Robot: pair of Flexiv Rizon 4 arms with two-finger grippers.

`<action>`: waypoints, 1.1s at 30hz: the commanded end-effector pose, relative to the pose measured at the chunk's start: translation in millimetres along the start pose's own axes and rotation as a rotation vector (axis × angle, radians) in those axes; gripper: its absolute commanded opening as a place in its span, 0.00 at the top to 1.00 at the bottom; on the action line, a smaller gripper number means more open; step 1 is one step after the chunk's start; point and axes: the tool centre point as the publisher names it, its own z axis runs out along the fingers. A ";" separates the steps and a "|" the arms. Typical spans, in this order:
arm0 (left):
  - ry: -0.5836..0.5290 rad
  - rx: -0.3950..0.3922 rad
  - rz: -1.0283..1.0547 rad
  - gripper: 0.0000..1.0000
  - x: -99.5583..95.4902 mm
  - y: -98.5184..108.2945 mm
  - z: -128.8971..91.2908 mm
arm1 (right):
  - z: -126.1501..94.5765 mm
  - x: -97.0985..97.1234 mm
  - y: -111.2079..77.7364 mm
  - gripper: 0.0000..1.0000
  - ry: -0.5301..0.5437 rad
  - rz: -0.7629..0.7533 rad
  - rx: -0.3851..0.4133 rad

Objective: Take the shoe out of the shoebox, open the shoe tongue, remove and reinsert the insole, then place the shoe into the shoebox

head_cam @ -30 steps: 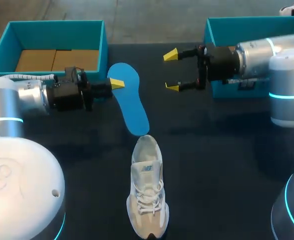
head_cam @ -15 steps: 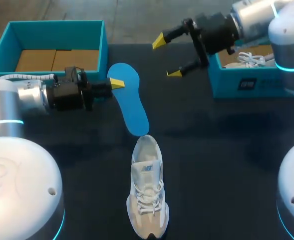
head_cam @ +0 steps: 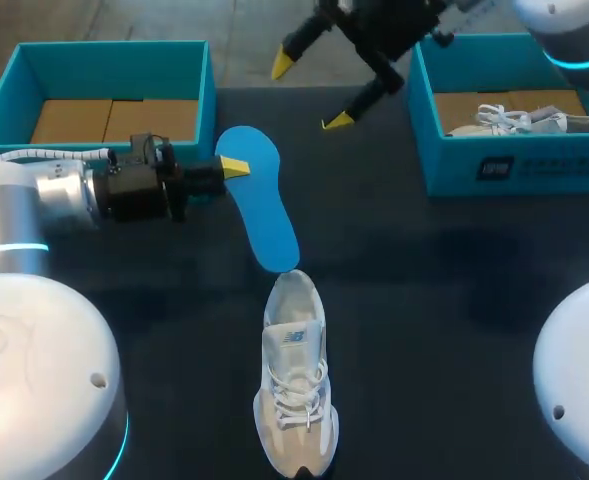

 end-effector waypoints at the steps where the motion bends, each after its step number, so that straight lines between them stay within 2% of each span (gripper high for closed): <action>1: -0.003 -0.001 -0.001 1.00 0.6 0.9 -1.6 | 2.1 13.7 -4.5 0.00 -0.385 0.001 -0.003; 8: -0.003 -0.001 -0.001 1.00 0.6 0.9 -1.6 | 7.4 31.5 -16.2 0.00 -0.489 0.020 -0.027; 16: -0.003 -0.001 -0.001 1.00 0.6 0.9 -1.6 | 24.0 47.5 -28.6 0.00 -0.612 0.071 -0.024; 33: -0.003 -0.001 -0.001 1.00 0.6 0.9 -1.6 | 52.8 55.5 -48.1 0.00 -0.679 0.097 -0.064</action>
